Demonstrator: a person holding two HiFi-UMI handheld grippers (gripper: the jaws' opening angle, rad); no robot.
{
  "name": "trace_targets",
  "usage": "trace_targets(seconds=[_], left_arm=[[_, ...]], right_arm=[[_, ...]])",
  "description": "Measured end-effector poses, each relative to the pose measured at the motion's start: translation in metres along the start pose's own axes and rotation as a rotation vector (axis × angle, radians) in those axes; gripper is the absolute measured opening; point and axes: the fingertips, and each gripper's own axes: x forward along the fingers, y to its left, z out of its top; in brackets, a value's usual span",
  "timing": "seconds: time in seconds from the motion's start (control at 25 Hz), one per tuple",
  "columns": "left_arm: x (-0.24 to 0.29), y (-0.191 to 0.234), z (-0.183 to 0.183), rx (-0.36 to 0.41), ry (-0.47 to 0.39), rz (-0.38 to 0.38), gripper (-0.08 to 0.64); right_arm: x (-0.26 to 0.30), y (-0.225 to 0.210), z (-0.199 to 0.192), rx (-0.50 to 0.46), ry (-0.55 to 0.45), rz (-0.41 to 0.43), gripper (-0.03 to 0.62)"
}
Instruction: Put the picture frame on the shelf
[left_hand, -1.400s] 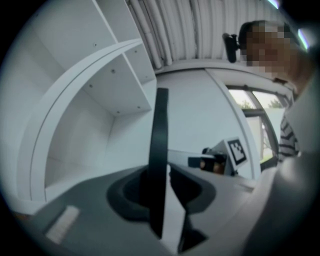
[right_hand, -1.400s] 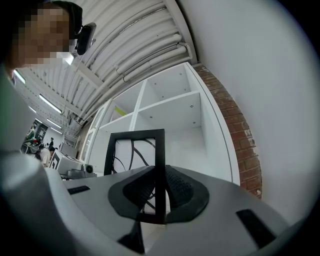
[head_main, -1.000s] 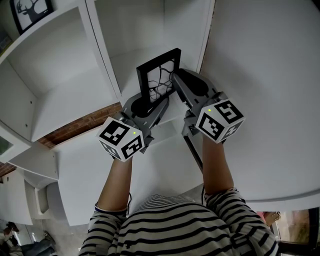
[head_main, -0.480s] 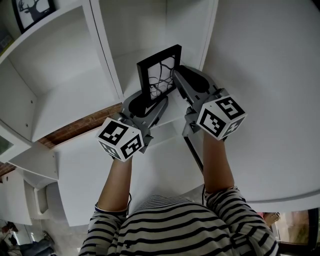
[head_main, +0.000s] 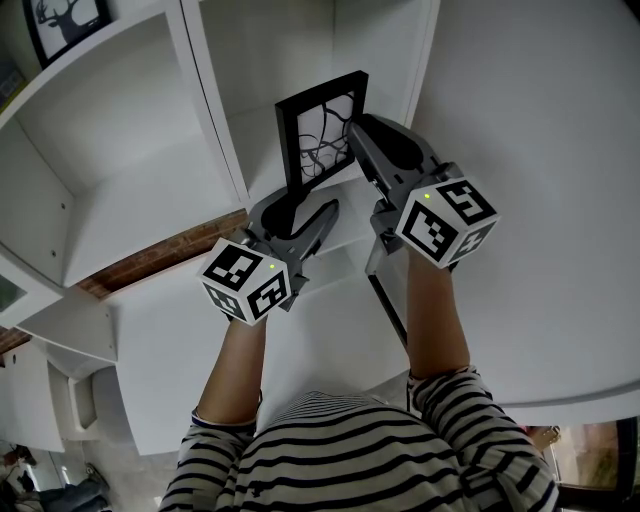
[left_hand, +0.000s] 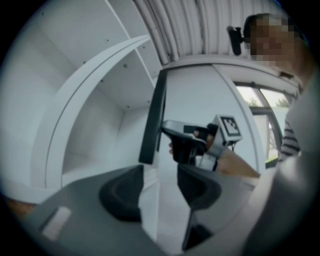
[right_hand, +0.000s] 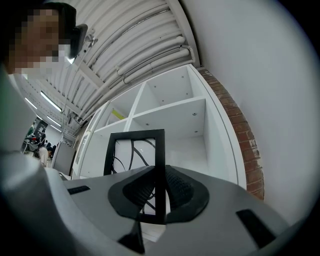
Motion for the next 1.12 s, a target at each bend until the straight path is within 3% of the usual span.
trace_targets(seconds=[0.4,0.72,1.12], left_arm=[[0.003,0.017,-0.009,-0.025,0.014,-0.004,0.179],[0.004,0.011,-0.022,-0.038,0.038,-0.046,0.035],[0.008,0.015,-0.031,-0.054,0.058,-0.079,0.020]], right_arm=[[0.045,-0.026,-0.013,0.010,0.030,-0.085,0.060],[0.054,-0.043,-0.035,0.005,0.068,-0.184,0.060],[0.059,-0.053,-0.052,-0.011,0.097,-0.254,0.060]])
